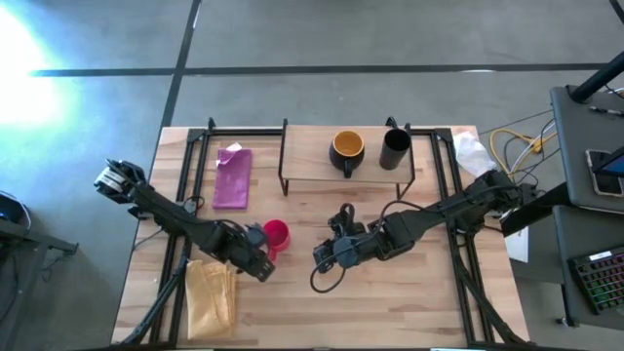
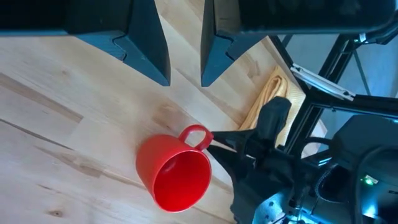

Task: Stack small to large cups/mugs on shelf
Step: Put the red mug on the shelf

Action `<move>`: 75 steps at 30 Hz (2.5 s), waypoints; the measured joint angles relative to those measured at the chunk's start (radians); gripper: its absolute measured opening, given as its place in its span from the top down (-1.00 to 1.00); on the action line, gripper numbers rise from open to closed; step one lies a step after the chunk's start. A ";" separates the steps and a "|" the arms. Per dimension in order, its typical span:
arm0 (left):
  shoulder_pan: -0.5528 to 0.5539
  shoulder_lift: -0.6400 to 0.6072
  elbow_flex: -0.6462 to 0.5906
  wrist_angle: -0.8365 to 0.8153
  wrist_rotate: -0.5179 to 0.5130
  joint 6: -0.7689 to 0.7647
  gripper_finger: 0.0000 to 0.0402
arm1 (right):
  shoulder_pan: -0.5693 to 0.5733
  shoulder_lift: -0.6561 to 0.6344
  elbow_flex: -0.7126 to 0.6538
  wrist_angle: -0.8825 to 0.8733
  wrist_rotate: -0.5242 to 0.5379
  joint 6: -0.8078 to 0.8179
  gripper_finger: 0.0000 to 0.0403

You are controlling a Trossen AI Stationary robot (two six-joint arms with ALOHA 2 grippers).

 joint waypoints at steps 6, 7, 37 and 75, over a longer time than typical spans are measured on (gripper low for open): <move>0.000 0.014 0.000 0.045 0.001 0.000 0.55 | 0.000 0.000 0.000 -0.007 0.000 0.000 0.59; 0.000 0.012 0.000 0.048 0.002 0.000 0.55 | 0.000 0.000 0.000 -0.009 0.000 0.000 0.59; 0.140 -0.207 0.119 -0.379 -0.048 -0.285 0.55 | -0.026 0.000 0.001 -0.133 0.000 0.010 0.59; 0.175 -0.052 0.117 -0.173 -0.104 -0.259 0.55 | -0.028 -0.016 0.000 -0.218 -0.009 -0.040 0.59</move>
